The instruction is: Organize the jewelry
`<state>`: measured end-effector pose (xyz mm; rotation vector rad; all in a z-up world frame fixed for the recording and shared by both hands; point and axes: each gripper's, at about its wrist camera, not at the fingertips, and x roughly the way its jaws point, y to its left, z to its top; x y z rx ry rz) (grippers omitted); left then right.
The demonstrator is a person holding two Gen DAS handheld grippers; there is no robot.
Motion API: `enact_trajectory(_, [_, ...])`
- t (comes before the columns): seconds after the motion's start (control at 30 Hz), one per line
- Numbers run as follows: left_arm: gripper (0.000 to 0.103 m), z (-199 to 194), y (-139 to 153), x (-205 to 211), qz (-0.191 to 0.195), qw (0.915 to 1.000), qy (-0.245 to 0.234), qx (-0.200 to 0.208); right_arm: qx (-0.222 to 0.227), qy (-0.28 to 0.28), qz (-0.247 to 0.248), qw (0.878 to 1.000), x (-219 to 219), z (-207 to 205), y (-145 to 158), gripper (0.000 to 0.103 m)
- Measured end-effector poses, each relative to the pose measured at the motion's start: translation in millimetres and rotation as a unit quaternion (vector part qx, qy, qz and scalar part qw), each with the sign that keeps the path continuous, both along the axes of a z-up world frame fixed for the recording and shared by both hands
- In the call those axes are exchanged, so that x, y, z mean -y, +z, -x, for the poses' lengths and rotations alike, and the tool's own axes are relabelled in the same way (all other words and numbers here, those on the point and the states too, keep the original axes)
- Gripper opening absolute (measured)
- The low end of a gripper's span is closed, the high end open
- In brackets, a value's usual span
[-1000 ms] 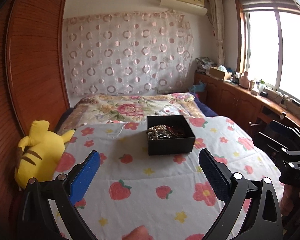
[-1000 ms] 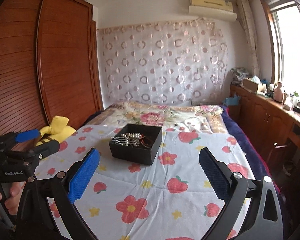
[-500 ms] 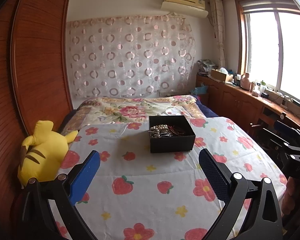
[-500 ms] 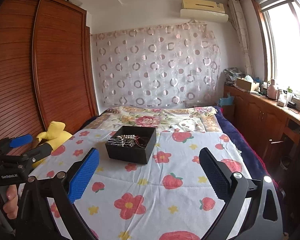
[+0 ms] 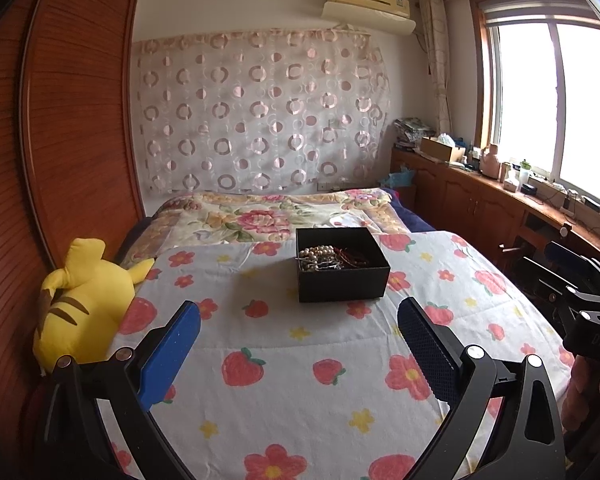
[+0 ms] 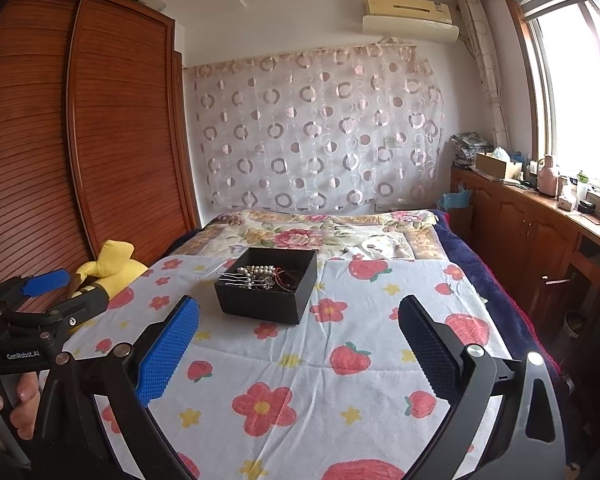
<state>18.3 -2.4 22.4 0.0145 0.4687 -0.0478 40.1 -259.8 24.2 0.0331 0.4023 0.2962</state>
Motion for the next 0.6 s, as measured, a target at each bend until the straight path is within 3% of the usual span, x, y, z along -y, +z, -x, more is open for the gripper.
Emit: enact_trajectory(0.6, [0.095,0.7,-1.4,-0.8,0.000,1.0000,0.000,0.001,-0.003,0.001,0.000,1.000,-1.3,-0.3,-3.1,0.100])
